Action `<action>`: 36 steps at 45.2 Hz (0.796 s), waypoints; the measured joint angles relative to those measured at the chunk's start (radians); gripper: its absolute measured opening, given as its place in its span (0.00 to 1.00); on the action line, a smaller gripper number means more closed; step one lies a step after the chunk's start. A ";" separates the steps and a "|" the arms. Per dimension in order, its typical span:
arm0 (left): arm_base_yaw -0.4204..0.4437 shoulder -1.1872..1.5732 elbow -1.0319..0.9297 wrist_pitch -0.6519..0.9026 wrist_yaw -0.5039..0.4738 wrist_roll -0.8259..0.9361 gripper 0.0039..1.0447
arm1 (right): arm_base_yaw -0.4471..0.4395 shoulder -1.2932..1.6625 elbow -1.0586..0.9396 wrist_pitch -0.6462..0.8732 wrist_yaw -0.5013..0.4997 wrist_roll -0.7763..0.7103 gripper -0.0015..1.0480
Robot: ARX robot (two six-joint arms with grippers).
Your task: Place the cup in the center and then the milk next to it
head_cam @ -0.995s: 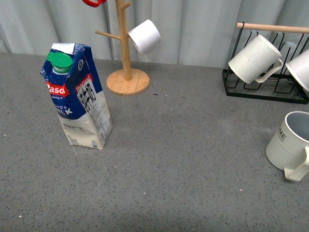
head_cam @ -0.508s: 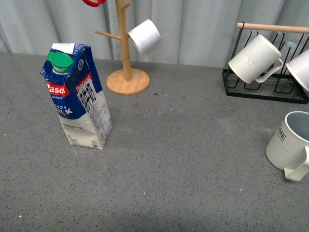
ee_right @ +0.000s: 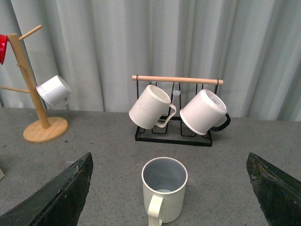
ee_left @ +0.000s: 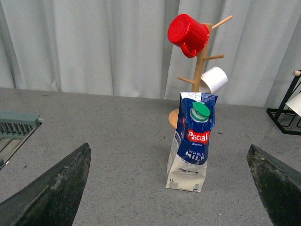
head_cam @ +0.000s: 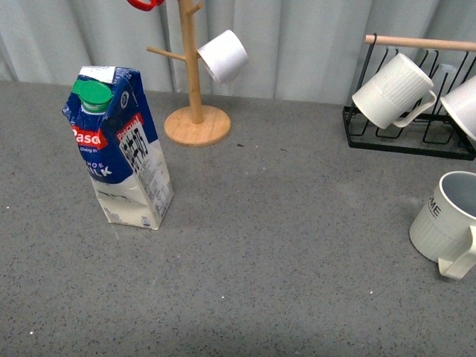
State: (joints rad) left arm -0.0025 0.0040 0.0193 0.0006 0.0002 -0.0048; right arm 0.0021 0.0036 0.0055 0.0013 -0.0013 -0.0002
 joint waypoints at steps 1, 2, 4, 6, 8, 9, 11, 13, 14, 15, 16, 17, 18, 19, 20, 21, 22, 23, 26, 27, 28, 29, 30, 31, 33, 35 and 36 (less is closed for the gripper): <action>0.000 0.000 0.000 0.000 0.000 0.000 0.94 | 0.000 0.000 0.000 0.000 0.000 0.000 0.91; 0.000 0.000 0.000 0.000 0.000 0.000 0.94 | 0.000 0.000 0.000 0.000 0.000 0.000 0.91; 0.000 0.000 0.000 0.000 0.000 0.000 0.94 | 0.000 0.000 0.000 0.000 0.000 0.000 0.91; 0.000 0.000 0.000 0.000 0.000 0.000 0.94 | 0.000 0.000 0.000 0.000 0.000 0.000 0.91; 0.000 0.000 0.000 0.000 0.000 0.000 0.94 | 0.000 0.000 0.000 0.000 0.000 0.000 0.91; 0.000 0.000 0.000 0.000 0.000 0.000 0.94 | 0.000 0.000 0.000 0.000 0.000 0.000 0.91; 0.000 0.000 0.000 0.000 0.000 0.000 0.94 | 0.000 0.000 0.000 0.000 0.000 0.000 0.91; 0.000 0.000 0.000 0.000 0.000 0.000 0.94 | 0.000 0.000 0.000 0.000 0.000 0.000 0.91; 0.000 0.000 0.000 0.000 0.000 0.000 0.94 | 0.000 0.000 0.000 0.000 0.000 0.000 0.91; 0.000 0.000 0.000 0.000 0.000 0.000 0.94 | 0.000 0.000 0.000 0.000 0.000 0.000 0.91; 0.000 0.000 0.000 0.000 0.000 0.000 0.94 | 0.000 0.000 0.000 0.000 0.000 0.000 0.91; 0.000 0.000 0.000 0.000 0.000 0.000 0.94 | 0.000 0.000 0.000 0.000 0.000 0.000 0.91; 0.000 0.000 0.000 0.000 0.000 0.000 0.94 | 0.000 0.000 0.000 0.000 0.000 0.000 0.91; 0.000 0.000 0.000 0.000 0.000 0.000 0.94 | 0.000 0.000 0.000 0.000 0.000 0.000 0.91; 0.000 0.000 0.000 0.000 0.000 0.000 0.94 | 0.000 0.000 0.000 0.000 0.000 0.000 0.91; 0.000 0.000 0.000 0.000 0.000 0.000 0.94 | 0.000 0.000 0.000 0.000 0.000 0.000 0.91; 0.000 0.000 0.000 0.000 0.000 0.000 0.94 | 0.000 0.000 0.000 0.000 0.000 0.000 0.91; 0.000 0.000 0.000 0.000 0.000 0.000 0.94 | 0.000 0.000 0.000 0.000 0.000 0.000 0.91; 0.000 0.000 0.000 0.000 0.000 0.000 0.94 | 0.001 0.001 0.000 -0.001 0.005 -0.003 0.91; 0.000 0.000 0.000 0.000 0.000 0.000 0.94 | 0.011 0.008 0.003 -0.015 0.040 -0.018 0.91; 0.000 0.000 0.000 0.000 0.000 0.000 0.94 | 0.018 0.013 0.007 -0.027 0.066 -0.023 0.91; 0.000 0.000 0.000 0.000 0.000 0.000 0.94 | 0.034 0.031 0.016 -0.043 0.117 -0.045 0.91; 0.000 0.000 0.000 0.000 0.000 0.000 0.94 | 0.050 0.069 0.023 -0.040 0.182 -0.083 0.91; 0.000 0.000 0.000 0.000 -0.001 0.000 0.94 | 0.054 0.119 0.030 -0.019 0.210 -0.101 0.91; 0.000 0.000 0.000 0.000 0.000 0.000 0.94 | 0.043 0.217 0.047 0.034 0.200 -0.111 0.91; 0.000 0.000 0.000 0.000 0.000 0.000 0.94 | 0.023 0.337 0.069 0.106 0.164 -0.108 0.91; 0.000 0.000 0.000 0.000 0.000 0.000 0.94 | 0.011 0.393 0.081 0.140 0.147 -0.105 0.91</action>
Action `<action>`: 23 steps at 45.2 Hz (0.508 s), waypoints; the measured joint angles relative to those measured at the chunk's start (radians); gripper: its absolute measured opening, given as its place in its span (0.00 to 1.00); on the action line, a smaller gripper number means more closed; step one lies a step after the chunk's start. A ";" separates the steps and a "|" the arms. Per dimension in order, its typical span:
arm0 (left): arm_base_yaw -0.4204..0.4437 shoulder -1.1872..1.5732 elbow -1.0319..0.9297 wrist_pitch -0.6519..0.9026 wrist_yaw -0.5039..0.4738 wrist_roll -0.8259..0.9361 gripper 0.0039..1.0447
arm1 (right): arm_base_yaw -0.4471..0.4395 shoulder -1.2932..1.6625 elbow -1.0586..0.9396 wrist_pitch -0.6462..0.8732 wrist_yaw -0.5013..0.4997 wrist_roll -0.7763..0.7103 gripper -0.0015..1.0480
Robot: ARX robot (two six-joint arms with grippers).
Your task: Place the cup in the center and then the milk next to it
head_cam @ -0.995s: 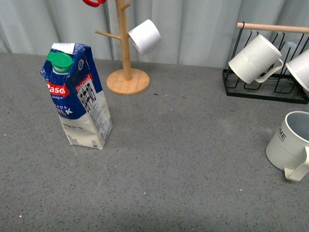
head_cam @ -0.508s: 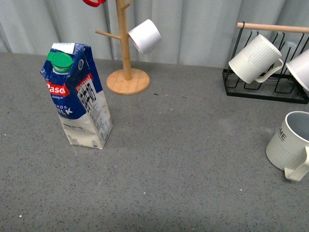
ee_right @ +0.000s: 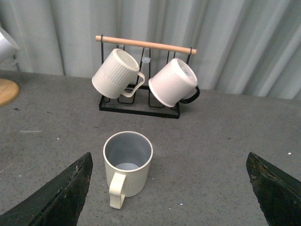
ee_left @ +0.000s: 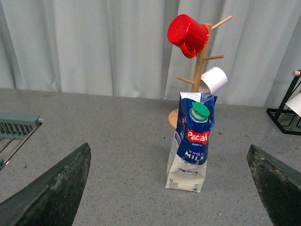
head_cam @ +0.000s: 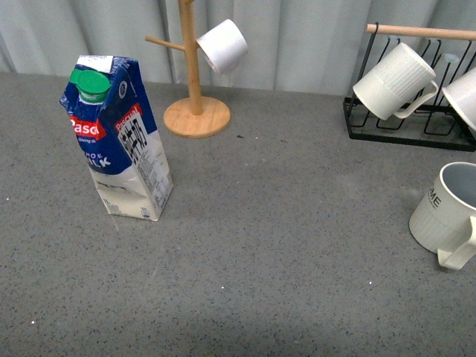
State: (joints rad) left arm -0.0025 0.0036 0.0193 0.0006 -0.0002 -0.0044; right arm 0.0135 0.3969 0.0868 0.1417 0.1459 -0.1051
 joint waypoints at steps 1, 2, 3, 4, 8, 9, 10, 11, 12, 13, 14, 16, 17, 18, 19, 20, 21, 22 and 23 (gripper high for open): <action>0.000 0.000 0.000 0.000 0.000 0.000 0.94 | -0.016 0.089 0.020 0.052 -0.025 0.008 0.91; 0.000 0.000 0.000 0.000 0.000 0.000 0.94 | -0.026 0.150 0.035 0.088 -0.040 0.013 0.91; 0.000 0.000 0.000 0.000 0.000 0.000 0.94 | -0.035 0.214 0.052 0.124 -0.051 0.016 0.91; 0.000 0.000 0.000 0.000 0.000 0.000 0.94 | -0.040 0.244 0.060 0.140 -0.055 0.019 0.91; 0.000 0.000 0.000 0.000 0.000 0.000 0.94 | -0.069 0.462 0.129 0.236 -0.077 0.040 0.91; 0.000 0.000 0.000 0.000 0.000 0.000 0.94 | -0.076 0.524 0.150 0.253 -0.077 0.046 0.91; 0.000 0.000 0.000 0.000 0.000 0.000 0.94 | -0.082 0.584 0.171 0.262 -0.079 0.053 0.91; 0.000 0.000 0.000 0.000 0.000 0.000 0.94 | -0.087 0.642 0.194 0.263 -0.084 0.058 0.91; 0.000 0.000 0.000 0.000 0.000 0.000 0.94 | -0.089 0.669 0.204 0.263 -0.089 0.061 0.91; 0.000 0.000 0.000 0.000 0.000 0.000 0.94 | -0.094 0.722 0.225 0.261 -0.092 0.067 0.91; 0.000 0.000 0.000 0.000 0.000 0.000 0.94 | -0.098 0.772 0.245 0.258 -0.092 0.069 0.91; 0.000 0.000 0.000 0.000 0.000 0.000 0.94 | -0.100 0.833 0.269 0.256 -0.085 0.069 0.91; 0.000 0.000 0.000 0.000 0.000 0.000 0.94 | -0.101 0.866 0.283 0.252 -0.083 0.070 0.91; 0.000 0.000 0.000 0.000 0.000 0.000 0.94 | -0.103 0.908 0.303 0.242 -0.080 0.074 0.91; 0.000 0.000 0.000 0.000 0.000 0.000 0.94 | -0.105 0.946 0.323 0.229 -0.079 0.077 0.91; 0.000 0.000 0.000 0.000 0.000 0.000 0.94 | -0.105 0.965 0.334 0.222 -0.076 0.079 0.91; 0.000 0.000 0.000 0.000 0.000 0.000 0.94 | -0.107 0.998 0.353 0.209 -0.074 0.084 0.91; 0.000 0.000 0.000 0.000 0.000 0.000 0.94 | -0.108 1.016 0.364 0.205 -0.073 0.085 0.91; 0.000 0.000 0.000 0.000 0.000 0.000 0.94 | -0.110 1.045 0.381 0.191 -0.069 0.092 0.91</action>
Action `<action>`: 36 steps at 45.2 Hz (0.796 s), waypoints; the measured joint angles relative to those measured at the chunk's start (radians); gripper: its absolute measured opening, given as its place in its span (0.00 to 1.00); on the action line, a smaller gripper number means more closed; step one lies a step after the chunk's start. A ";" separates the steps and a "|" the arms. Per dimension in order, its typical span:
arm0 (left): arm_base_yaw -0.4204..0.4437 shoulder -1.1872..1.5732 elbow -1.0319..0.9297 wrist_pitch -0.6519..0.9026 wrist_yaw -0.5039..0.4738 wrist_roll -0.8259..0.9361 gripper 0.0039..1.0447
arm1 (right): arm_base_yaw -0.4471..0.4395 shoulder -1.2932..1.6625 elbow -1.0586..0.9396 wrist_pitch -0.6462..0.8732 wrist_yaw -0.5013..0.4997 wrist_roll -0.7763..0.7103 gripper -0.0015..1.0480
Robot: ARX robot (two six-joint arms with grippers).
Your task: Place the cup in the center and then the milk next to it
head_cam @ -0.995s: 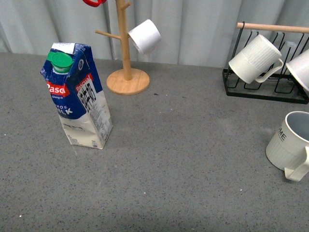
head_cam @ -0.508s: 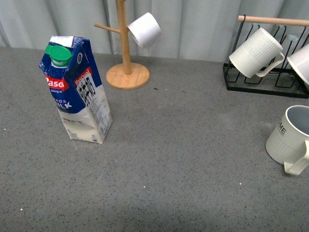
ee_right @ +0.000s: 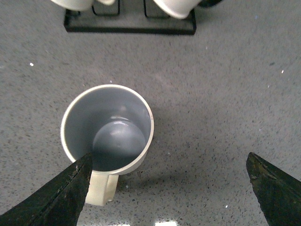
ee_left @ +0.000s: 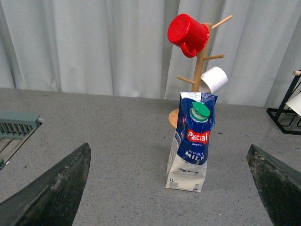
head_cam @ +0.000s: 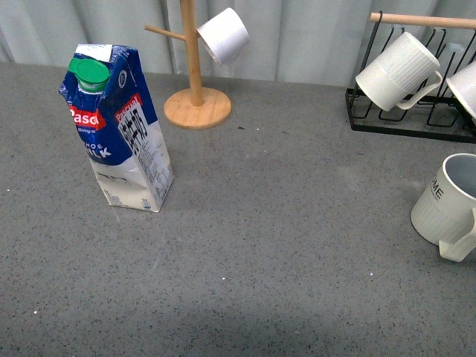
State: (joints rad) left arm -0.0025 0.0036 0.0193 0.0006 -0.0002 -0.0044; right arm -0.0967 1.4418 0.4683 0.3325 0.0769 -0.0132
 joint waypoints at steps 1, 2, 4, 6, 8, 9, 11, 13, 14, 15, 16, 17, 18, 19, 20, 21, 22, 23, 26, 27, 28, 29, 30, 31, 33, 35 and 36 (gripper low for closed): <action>0.000 0.000 0.000 0.000 0.000 0.000 0.94 | -0.001 0.014 0.010 -0.003 0.001 0.001 0.91; 0.000 0.000 0.000 0.000 0.000 0.000 0.94 | -0.002 0.041 0.029 -0.020 0.005 0.008 0.91; 0.000 0.000 0.000 0.000 0.000 0.000 0.94 | -0.006 0.078 0.056 -0.038 0.007 0.018 0.91; 0.000 0.000 0.000 0.000 0.000 0.000 0.94 | -0.008 0.111 0.081 -0.052 0.009 0.025 0.91; 0.000 0.000 0.000 0.000 0.000 0.000 0.94 | -0.011 0.151 0.111 -0.063 0.013 0.036 0.91; 0.000 0.000 0.000 0.000 0.000 0.000 0.94 | -0.013 0.169 0.124 -0.071 0.013 0.042 0.91; 0.000 0.000 0.000 0.000 0.000 0.000 0.94 | -0.015 0.208 0.152 -0.082 0.011 0.057 0.91; 0.000 0.000 0.000 0.000 0.000 0.000 0.94 | -0.016 0.236 0.172 -0.090 0.013 0.068 0.91; 0.000 0.000 0.000 0.000 0.000 0.000 0.94 | -0.016 0.251 0.183 -0.095 0.013 0.075 0.91; 0.000 0.000 0.000 0.000 0.000 0.000 0.94 | -0.017 0.266 0.194 -0.099 0.014 0.081 0.91; 0.000 0.000 0.000 0.000 0.000 0.000 0.94 | -0.017 0.280 0.204 -0.102 0.017 0.086 0.91; 0.000 0.000 0.000 0.000 0.000 0.000 0.94 | -0.017 0.293 0.213 -0.106 0.019 0.090 0.91; 0.000 0.000 0.000 0.000 0.000 0.000 0.94 | -0.017 0.310 0.227 -0.116 0.019 0.098 0.91; 0.000 0.000 0.000 0.000 0.000 0.000 0.94 | -0.017 0.320 0.237 -0.124 0.018 0.103 0.91; 0.000 0.000 0.000 0.000 0.000 0.000 0.94 | -0.017 0.330 0.244 -0.129 0.017 0.111 0.91; 0.000 0.000 0.000 0.000 0.000 0.000 0.94 | -0.017 0.339 0.251 -0.131 0.016 0.118 0.91; 0.000 0.000 0.000 0.000 0.000 0.000 0.94 | -0.017 0.352 0.262 -0.136 0.016 0.128 0.91; 0.000 0.000 0.000 0.000 0.000 0.000 0.94 | -0.017 0.361 0.270 -0.140 0.016 0.134 0.91; 0.000 0.000 0.000 0.000 0.000 0.000 0.94 | -0.017 0.385 0.293 -0.153 0.015 0.146 0.83; 0.000 0.000 0.000 0.000 0.000 0.000 0.94 | -0.017 0.396 0.303 -0.160 0.016 0.153 0.78; 0.000 0.000 0.000 0.000 0.000 0.000 0.94 | -0.017 0.401 0.309 -0.165 0.018 0.154 0.74; 0.000 0.000 0.000 0.000 0.000 0.000 0.94 | -0.017 0.408 0.315 -0.171 0.019 0.158 0.71; 0.000 0.000 0.000 0.000 0.000 0.000 0.94 | -0.016 0.416 0.324 -0.185 0.020 0.161 0.66; 0.000 0.000 0.000 0.000 0.000 0.000 0.94 | -0.016 0.420 0.330 -0.194 0.023 0.163 0.62; 0.000 0.000 0.000 0.000 0.000 0.000 0.94 | -0.015 0.428 0.338 -0.206 0.027 0.165 0.55; 0.000 0.000 0.000 0.000 0.000 0.000 0.94 | -0.015 0.435 0.343 -0.214 0.027 0.168 0.47; 0.000 0.000 0.000 0.000 0.000 0.000 0.94 | -0.015 0.436 0.346 -0.219 0.026 0.172 0.44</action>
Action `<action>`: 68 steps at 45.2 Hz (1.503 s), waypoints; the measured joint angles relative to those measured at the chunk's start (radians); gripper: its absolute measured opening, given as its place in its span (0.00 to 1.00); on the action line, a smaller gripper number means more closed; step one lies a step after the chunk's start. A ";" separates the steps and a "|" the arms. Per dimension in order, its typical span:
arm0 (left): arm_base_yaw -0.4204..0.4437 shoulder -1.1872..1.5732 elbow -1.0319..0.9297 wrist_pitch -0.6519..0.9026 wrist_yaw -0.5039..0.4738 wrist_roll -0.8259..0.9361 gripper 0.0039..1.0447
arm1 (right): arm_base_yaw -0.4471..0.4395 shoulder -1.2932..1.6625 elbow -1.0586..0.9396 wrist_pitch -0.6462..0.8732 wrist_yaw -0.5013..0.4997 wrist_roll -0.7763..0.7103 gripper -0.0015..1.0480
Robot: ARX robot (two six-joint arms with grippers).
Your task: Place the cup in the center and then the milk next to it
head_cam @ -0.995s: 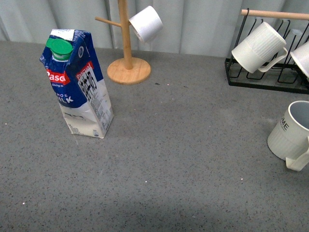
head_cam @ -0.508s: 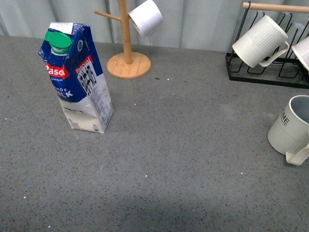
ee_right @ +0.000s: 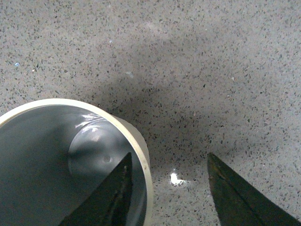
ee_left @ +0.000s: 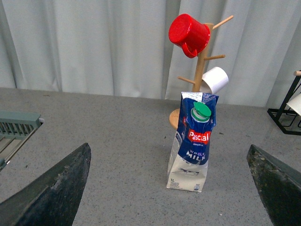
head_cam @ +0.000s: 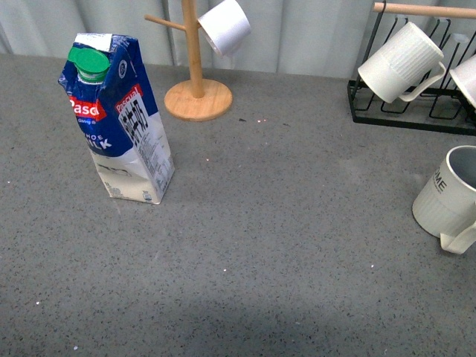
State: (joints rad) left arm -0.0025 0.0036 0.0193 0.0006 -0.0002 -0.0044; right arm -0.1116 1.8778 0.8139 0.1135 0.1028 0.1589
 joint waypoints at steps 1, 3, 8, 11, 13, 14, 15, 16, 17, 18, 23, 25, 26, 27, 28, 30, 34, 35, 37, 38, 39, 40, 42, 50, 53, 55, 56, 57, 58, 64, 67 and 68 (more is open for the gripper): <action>0.000 0.000 0.000 0.000 0.000 0.000 0.94 | 0.000 0.002 0.002 -0.003 0.000 0.000 0.40; 0.000 0.000 0.000 0.000 0.000 0.000 0.94 | 0.000 0.005 0.006 -0.003 0.001 0.002 0.33; 0.000 0.000 0.000 0.000 0.000 0.000 0.94 | 0.000 0.015 0.024 -0.024 -0.013 0.011 0.15; 0.000 0.000 0.000 0.000 0.000 0.000 0.94 | 0.000 0.015 0.029 -0.029 -0.026 0.014 0.04; 0.000 0.000 0.000 0.000 0.000 0.000 0.94 | 0.002 0.014 0.037 -0.035 -0.026 0.011 0.02; 0.000 0.000 0.000 0.000 0.000 0.000 0.94 | 0.002 0.014 0.040 -0.039 -0.026 0.011 0.02; 0.000 0.000 0.000 0.000 0.000 0.000 0.94 | 0.002 0.014 0.043 -0.043 -0.027 0.009 0.02; 0.000 0.000 0.000 0.000 0.000 0.000 0.94 | 0.002 0.013 0.046 -0.050 -0.029 0.006 0.02; 0.000 0.000 0.000 0.000 0.000 0.000 0.94 | 0.002 0.011 0.048 -0.058 -0.032 0.006 0.02; 0.000 0.000 0.000 0.000 0.000 0.000 0.94 | 0.002 0.007 0.050 -0.066 -0.036 0.004 0.02; 0.000 0.000 0.000 0.000 0.000 0.000 0.94 | 0.020 -0.017 0.064 -0.113 -0.053 -0.005 0.02; 0.000 0.000 0.000 0.000 0.000 0.000 0.94 | 0.037 -0.029 0.076 -0.139 -0.070 -0.002 0.02; 0.000 0.000 0.000 0.000 0.000 0.000 0.94 | 0.046 -0.031 0.082 -0.148 -0.079 0.001 0.02; 0.000 0.000 0.000 0.000 0.000 0.000 0.94 | 0.057 -0.032 0.089 -0.157 -0.087 0.005 0.02; 0.000 0.000 0.000 0.000 0.000 0.000 0.94 | 0.063 -0.032 0.092 -0.161 -0.090 0.006 0.02; 0.000 0.000 0.000 0.000 0.000 0.000 0.94 | 0.092 -0.033 0.105 -0.174 -0.101 0.015 0.02; 0.000 0.000 0.000 0.000 0.000 0.000 0.94 | 0.179 -0.023 0.132 -0.185 -0.105 0.044 0.02; 0.000 0.000 0.000 0.000 0.000 0.000 0.94 | 0.196 -0.018 0.139 -0.186 -0.105 0.051 0.02; 0.000 0.000 0.000 0.000 0.000 0.000 0.94 | 0.237 -0.002 0.158 -0.191 -0.105 0.071 0.02; 0.000 0.000 0.000 0.000 0.000 0.000 0.94 | 0.253 0.006 0.166 -0.193 -0.105 0.076 0.02; 0.000 0.000 0.000 0.000 0.000 0.000 0.94 | 0.268 0.013 0.173 -0.193 -0.105 0.083 0.02; 0.000 0.000 0.000 0.000 0.000 0.000 0.94 | 0.282 0.021 0.180 -0.193 -0.103 0.086 0.02; 0.000 0.000 0.000 0.000 0.000 0.000 0.94 | 0.303 0.033 0.190 -0.193 -0.098 0.090 0.02; 0.000 0.000 0.000 0.000 0.000 0.000 0.94 | 0.370 0.096 0.243 -0.209 -0.108 0.124 0.02; 0.000 0.000 0.000 0.000 0.000 0.000 0.94 | 0.390 0.118 0.265 -0.219 -0.113 0.138 0.02; 0.000 0.000 0.000 0.000 0.000 0.000 0.94 | 0.399 0.129 0.278 -0.224 -0.113 0.146 0.02; 0.000 0.000 0.000 0.000 0.000 0.000 0.94 | 0.403 0.135 0.285 -0.226 -0.113 0.150 0.02; 0.000 0.000 0.000 0.000 0.000 0.000 0.94 | 0.408 0.142 0.293 -0.231 -0.113 0.154 0.02; 0.000 0.000 0.000 0.000 0.000 0.000 0.94 | 0.410 0.145 0.298 -0.234 -0.113 0.158 0.02; 0.000 0.000 0.000 0.000 0.000 0.000 0.94 | 0.415 0.151 0.304 -0.238 -0.118 0.170 0.03; 0.000 0.000 0.000 0.000 0.000 0.000 0.94 | 0.414 0.151 0.304 -0.234 -0.125 0.174 0.14; 0.000 0.000 0.000 0.000 0.000 0.000 0.94 | 0.411 0.151 0.304 -0.230 -0.129 0.177 0.18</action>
State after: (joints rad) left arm -0.0025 0.0036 0.0193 0.0006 -0.0002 -0.0044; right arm 0.2996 2.0289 1.1179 -0.1169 -0.0265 0.3355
